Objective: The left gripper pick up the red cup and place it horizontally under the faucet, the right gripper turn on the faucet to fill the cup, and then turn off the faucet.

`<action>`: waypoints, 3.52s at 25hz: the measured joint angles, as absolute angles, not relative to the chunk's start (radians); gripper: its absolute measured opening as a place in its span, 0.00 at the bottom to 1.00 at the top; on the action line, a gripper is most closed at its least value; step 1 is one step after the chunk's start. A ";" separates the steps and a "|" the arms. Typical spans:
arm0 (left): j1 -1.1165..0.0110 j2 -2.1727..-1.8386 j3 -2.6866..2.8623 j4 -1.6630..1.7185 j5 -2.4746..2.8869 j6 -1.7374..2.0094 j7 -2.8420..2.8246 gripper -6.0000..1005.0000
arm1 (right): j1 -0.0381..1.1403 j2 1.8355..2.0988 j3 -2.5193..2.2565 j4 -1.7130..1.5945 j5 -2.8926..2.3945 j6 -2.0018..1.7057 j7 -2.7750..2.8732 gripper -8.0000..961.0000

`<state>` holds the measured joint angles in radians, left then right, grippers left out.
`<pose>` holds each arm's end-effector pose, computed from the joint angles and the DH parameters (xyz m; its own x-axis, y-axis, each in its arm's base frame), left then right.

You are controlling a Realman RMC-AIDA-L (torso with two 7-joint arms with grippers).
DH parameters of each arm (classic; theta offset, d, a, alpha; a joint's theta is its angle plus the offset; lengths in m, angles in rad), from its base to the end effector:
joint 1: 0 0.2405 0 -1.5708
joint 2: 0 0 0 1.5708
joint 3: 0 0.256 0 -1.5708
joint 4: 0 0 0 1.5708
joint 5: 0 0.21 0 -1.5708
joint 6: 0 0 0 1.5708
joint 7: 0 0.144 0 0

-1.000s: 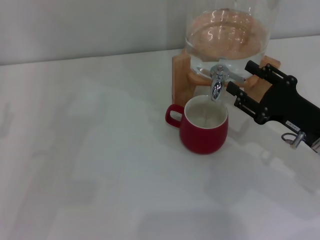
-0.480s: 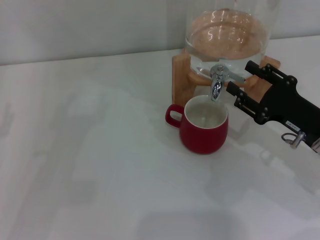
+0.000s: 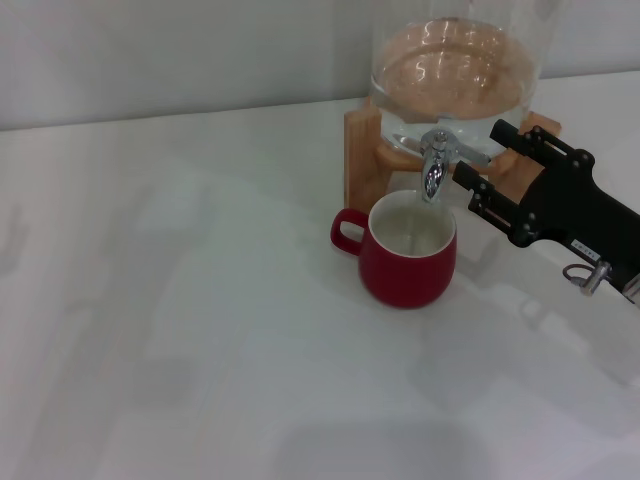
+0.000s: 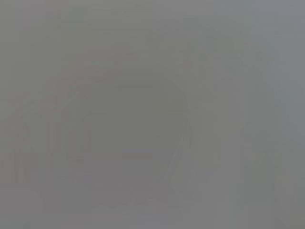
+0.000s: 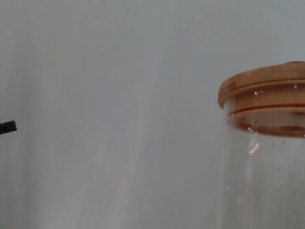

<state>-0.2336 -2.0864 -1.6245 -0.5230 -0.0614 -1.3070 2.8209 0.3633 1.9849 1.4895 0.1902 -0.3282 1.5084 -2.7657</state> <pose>-0.2936 0.3197 0.0615 0.5525 -0.4169 0.7218 0.7392 -0.1552 -0.6554 0.2977 0.2957 0.0060 0.6923 0.2404 -0.6804 -0.4384 -0.6089 -0.6611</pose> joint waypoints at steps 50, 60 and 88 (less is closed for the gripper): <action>-0.238 -2.085 -1.625 -0.526 -0.067 -1.311 2.824 0.75 | 0.353 1.975 1.557 0.190 -0.325 1.495 -2.767 0.64; -0.243 -2.085 -1.624 -0.526 -0.064 -1.312 2.823 0.75 | 0.349 1.968 1.589 0.180 -0.325 1.495 -2.777 0.64; -0.253 -2.085 -1.624 -0.528 -0.062 -1.306 2.822 0.75 | 0.313 1.968 1.642 0.180 -0.297 1.494 -2.795 0.64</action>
